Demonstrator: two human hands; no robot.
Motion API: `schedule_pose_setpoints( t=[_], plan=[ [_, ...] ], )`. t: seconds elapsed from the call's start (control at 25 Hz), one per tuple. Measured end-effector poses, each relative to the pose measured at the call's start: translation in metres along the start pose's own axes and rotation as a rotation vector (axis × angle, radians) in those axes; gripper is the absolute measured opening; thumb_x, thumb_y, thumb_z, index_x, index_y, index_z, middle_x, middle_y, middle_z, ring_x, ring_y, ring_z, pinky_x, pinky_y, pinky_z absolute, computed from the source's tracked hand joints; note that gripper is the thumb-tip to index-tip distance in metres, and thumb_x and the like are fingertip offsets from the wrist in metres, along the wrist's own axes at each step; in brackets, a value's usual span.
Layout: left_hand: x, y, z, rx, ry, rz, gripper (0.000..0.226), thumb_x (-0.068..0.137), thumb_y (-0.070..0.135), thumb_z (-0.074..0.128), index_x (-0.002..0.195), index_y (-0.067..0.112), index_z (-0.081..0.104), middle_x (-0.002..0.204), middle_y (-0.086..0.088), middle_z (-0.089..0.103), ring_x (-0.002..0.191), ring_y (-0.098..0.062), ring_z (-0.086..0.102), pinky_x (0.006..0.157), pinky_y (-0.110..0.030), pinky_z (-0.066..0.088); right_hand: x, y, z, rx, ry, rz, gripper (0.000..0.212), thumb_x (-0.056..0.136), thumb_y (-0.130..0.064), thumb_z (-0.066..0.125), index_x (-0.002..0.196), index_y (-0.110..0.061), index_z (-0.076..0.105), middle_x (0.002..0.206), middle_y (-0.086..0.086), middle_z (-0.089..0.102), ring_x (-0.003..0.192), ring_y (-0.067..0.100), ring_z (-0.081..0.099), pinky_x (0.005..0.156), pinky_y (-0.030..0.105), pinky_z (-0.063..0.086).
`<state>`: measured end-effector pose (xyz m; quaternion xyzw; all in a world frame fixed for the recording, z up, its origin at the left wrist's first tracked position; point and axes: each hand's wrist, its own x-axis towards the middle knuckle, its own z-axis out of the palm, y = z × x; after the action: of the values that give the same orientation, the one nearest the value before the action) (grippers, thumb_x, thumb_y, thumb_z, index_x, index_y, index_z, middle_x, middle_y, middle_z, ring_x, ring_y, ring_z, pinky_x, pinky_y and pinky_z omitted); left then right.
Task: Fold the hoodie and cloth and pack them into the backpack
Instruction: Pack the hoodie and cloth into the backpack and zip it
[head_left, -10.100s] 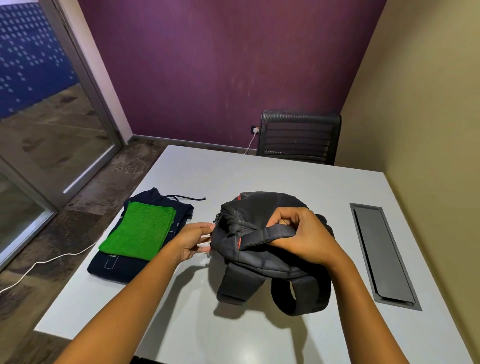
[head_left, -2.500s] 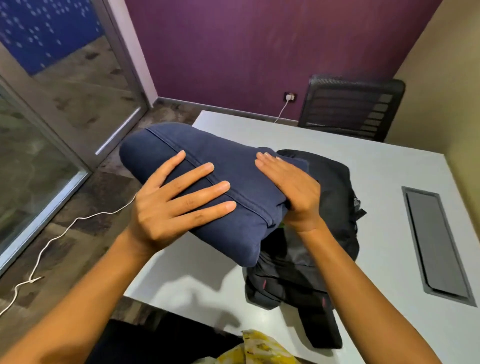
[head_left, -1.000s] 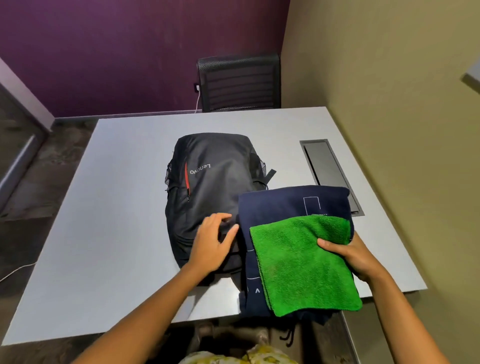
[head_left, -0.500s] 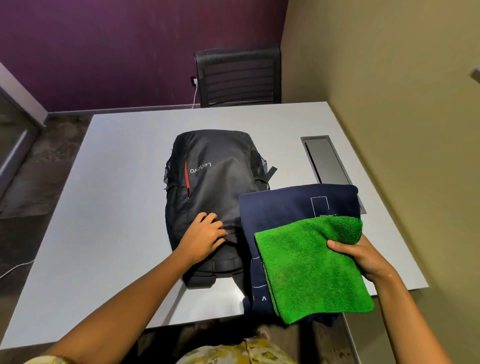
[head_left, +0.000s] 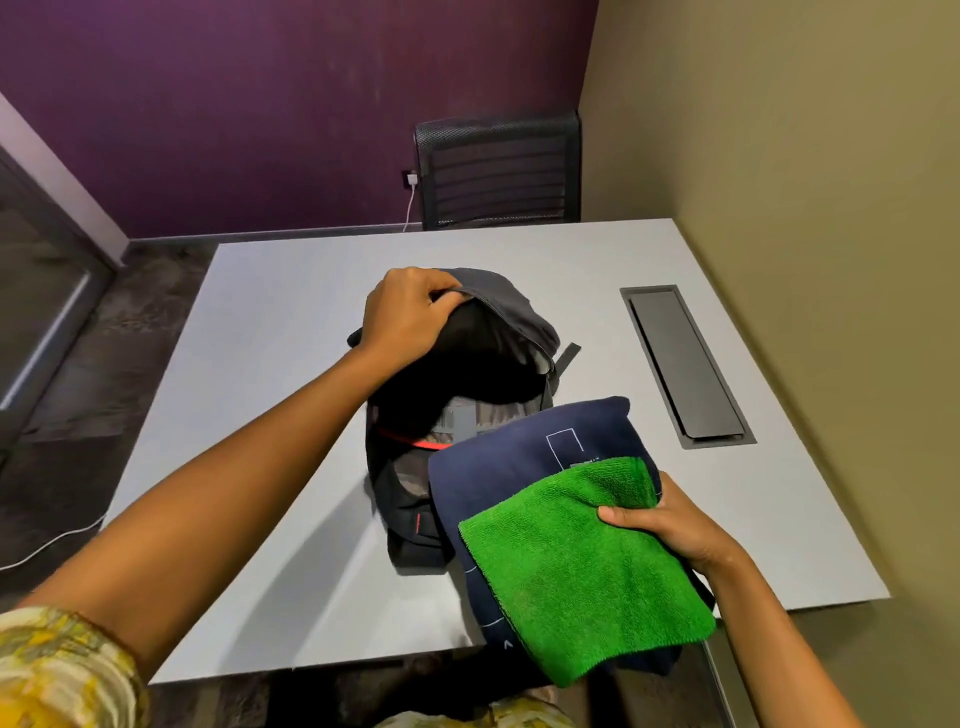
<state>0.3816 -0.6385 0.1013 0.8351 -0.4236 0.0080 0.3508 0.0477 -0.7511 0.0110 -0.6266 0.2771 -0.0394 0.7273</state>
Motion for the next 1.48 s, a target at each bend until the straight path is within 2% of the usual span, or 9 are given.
schedule_pose_setpoints(
  t=[0.24, 0.36, 0.56, 0.76, 0.96, 1.08, 1.24, 1.32, 1.48],
  plan=[
    [0.011, 0.001, 0.005, -0.072, -0.057, 0.031, 0.023, 0.093, 0.034, 0.06, 0.1, 0.024, 0.08, 0.095, 0.005, 0.078, 0.087, -0.015, 0.07, 0.084, -0.042, 0.058, 0.022, -0.051, 0.021, 0.149, -0.039, -0.048, 0.074, 0.044, -0.043, 0.096, 0.105, -0.011, 0.069, 0.099, 0.007, 0.077, 0.089, 0.022, 0.075, 0.071, 0.029, 0.059],
    [0.023, 0.007, -0.003, -0.157, -0.034, 0.035, 0.02, 0.089, 0.029, 0.063, 0.093, 0.021, 0.08, 0.089, 0.004, 0.078, 0.083, -0.013, 0.07, 0.081, -0.039, 0.057, 0.064, -0.052, 0.036, 0.184, -0.04, 0.167, 0.054, 0.071, -0.035, 0.087, 0.114, -0.008, 0.07, 0.108, 0.011, 0.076, 0.093, 0.025, 0.074, 0.076, 0.035, 0.06],
    [0.03, 0.014, -0.016, -0.204, -0.064, 0.121, 0.017, 0.092, 0.019, 0.064, 0.097, 0.017, 0.081, 0.092, 0.004, 0.077, 0.084, -0.009, 0.068, 0.084, -0.033, 0.057, 0.127, -0.005, 0.055, -0.05, 0.217, 0.506, 0.039, 0.082, -0.024, 0.081, 0.109, 0.001, 0.069, 0.099, 0.013, 0.074, 0.086, 0.026, 0.072, 0.082, 0.038, 0.06],
    [0.025, 0.017, -0.024, -0.169, -0.202, 0.345, 0.015, 0.09, 0.014, 0.067, 0.098, 0.015, 0.08, 0.094, 0.004, 0.078, 0.084, -0.003, 0.068, 0.082, -0.029, 0.056, 0.183, -0.016, 0.06, -0.055, 0.354, 0.492, 0.046, 0.084, -0.012, 0.078, 0.122, 0.008, 0.064, 0.122, 0.023, 0.068, 0.105, 0.031, 0.067, 0.099, 0.044, 0.053],
    [0.043, 0.017, -0.037, -0.077, -0.248, 0.477, 0.016, 0.089, 0.018, 0.067, 0.1, 0.016, 0.079, 0.095, 0.004, 0.078, 0.085, -0.01, 0.07, 0.08, -0.029, 0.056, 0.225, -0.049, 0.062, -0.071, 0.456, 0.381, 0.039, 0.101, -0.007, 0.048, 0.138, 0.006, 0.049, 0.14, 0.024, 0.054, 0.128, 0.039, 0.055, 0.046, 0.011, 0.048],
    [0.058, 0.003, -0.037, -0.069, -0.186, 0.295, 0.016, 0.091, 0.024, 0.067, 0.1, 0.021, 0.08, 0.097, 0.003, 0.078, 0.087, -0.014, 0.069, 0.082, -0.039, 0.057, 0.23, -0.046, 0.064, -0.64, 0.618, 0.463, 0.047, 0.091, -0.029, 0.066, 0.129, -0.002, 0.061, 0.131, 0.017, 0.063, 0.122, 0.034, 0.061, 0.086, 0.027, 0.053],
    [0.059, 0.001, -0.021, -0.051, -0.251, 0.21, 0.015, 0.089, 0.027, 0.068, 0.098, 0.027, 0.08, 0.096, 0.005, 0.078, 0.085, -0.017, 0.069, 0.08, -0.042, 0.057, 0.219, -0.033, 0.11, -1.372, 0.51, 0.28, 0.034, 0.099, -0.01, 0.046, 0.128, -0.009, 0.064, 0.131, 0.012, 0.062, 0.12, 0.03, 0.06, 0.094, 0.035, 0.05],
    [0.056, 0.006, -0.015, -0.056, -0.273, 0.219, 0.015, 0.088, 0.027, 0.068, 0.097, 0.029, 0.08, 0.093, 0.005, 0.078, 0.08, -0.016, 0.068, 0.078, -0.042, 0.057, 0.219, -0.027, 0.147, -1.37, 0.476, 0.192, 0.039, 0.101, -0.02, 0.046, 0.135, -0.002, 0.054, 0.139, 0.018, 0.054, 0.125, 0.032, 0.054, 0.098, 0.037, 0.047],
    [0.055, 0.016, -0.01, -0.089, -0.286, 0.227, 0.014, 0.088, 0.025, 0.069, 0.097, 0.027, 0.08, 0.089, 0.005, 0.077, 0.076, -0.015, 0.067, 0.076, -0.04, 0.057, 0.234, 0.002, 0.204, -1.138, 0.285, 0.461, 0.112, 0.09, -0.061, 0.057, 0.155, 0.004, -0.005, 0.164, 0.024, -0.008, 0.147, 0.054, 0.005, 0.113, 0.07, 0.009]
  ],
)
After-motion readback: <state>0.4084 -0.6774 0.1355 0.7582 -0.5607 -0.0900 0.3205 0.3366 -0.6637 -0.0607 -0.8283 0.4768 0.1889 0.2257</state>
